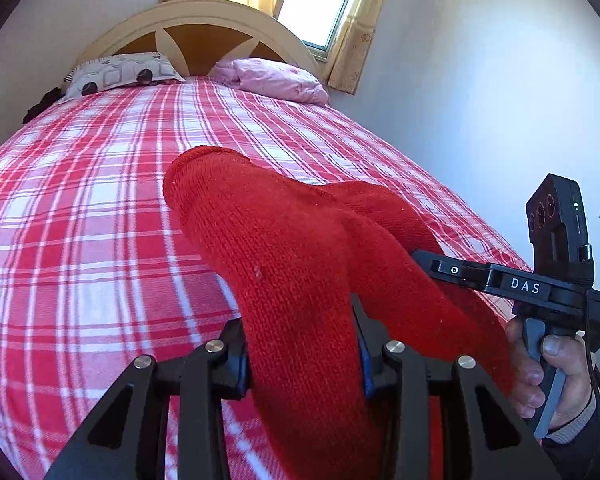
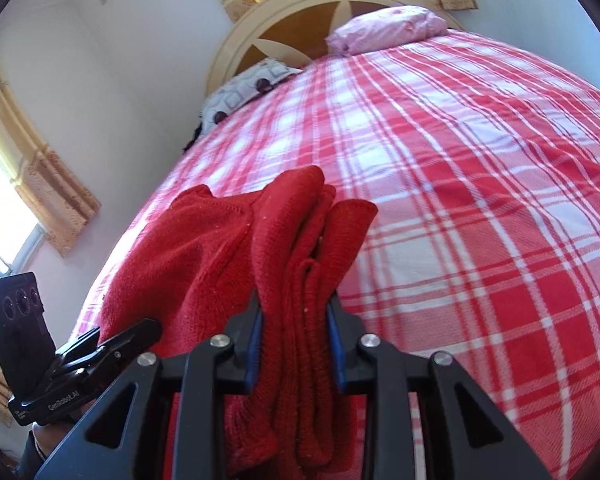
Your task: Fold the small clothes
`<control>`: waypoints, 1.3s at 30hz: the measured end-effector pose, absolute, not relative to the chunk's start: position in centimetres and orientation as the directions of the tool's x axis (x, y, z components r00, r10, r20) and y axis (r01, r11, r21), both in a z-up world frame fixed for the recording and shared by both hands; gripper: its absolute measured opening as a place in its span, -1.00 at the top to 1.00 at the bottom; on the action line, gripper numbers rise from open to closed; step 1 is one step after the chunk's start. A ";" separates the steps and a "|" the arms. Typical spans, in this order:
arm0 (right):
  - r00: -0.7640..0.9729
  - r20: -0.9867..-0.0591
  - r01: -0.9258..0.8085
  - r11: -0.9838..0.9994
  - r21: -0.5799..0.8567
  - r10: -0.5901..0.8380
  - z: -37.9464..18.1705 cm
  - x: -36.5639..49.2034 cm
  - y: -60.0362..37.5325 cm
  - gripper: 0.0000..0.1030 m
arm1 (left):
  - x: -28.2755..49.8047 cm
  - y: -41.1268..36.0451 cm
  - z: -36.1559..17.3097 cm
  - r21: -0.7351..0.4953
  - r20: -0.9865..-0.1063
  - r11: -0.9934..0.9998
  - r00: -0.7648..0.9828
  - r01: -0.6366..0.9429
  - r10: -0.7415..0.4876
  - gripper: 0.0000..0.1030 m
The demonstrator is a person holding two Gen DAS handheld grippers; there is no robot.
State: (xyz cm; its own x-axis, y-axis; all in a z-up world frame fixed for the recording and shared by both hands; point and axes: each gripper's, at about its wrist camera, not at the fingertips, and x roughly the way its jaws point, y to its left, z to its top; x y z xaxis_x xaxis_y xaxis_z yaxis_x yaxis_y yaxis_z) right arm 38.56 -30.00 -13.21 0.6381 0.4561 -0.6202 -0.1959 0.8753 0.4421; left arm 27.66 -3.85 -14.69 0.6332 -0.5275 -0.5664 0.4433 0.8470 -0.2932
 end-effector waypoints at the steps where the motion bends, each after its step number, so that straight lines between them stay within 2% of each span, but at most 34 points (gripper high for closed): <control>1: 0.637 -0.615 -0.208 0.872 0.443 0.464 -12.8 38.3 -29.5 0.42 | 27.4 -3.3 -14.4 -0.291 -0.566 0.853 0.641 0.433 -0.519 0.22; 9: 0.589 -0.582 -0.307 0.822 0.480 0.561 -11.4 36.7 -24.2 0.42 | 23.9 2.0 -13.3 -0.278 -0.569 0.900 0.698 0.334 -0.435 0.22; 24: 0.410 -0.576 -0.489 0.704 0.515 0.707 -14.4 33.2 -9.9 0.42 | 16.4 13.4 -15.3 -0.291 -0.591 0.953 0.767 0.086 -0.250 0.22; 31: 0.347 -0.612 -0.514 0.690 0.510 0.711 -16.6 32.4 -6.5 0.42 | 15.3 15.7 -17.9 -0.326 -0.622 0.945 0.750 0.015 -0.227 0.22; 39: 0.331 -0.646 -0.497 0.709 0.500 0.687 -18.4 32.5 -5.9 0.42 | 15.4 16.1 -20.3 -0.344 -0.642 0.939 0.726 0.014 -0.246 0.21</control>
State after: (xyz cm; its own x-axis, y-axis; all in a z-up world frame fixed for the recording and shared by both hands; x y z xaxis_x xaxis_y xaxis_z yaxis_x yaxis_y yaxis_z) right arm 32.46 -5.86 -18.41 0.3310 0.6874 -0.6465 -0.4968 0.7094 0.4999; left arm 15.41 16.14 -20.32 0.7263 -0.2459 -0.6419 0.0141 0.9389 -0.3438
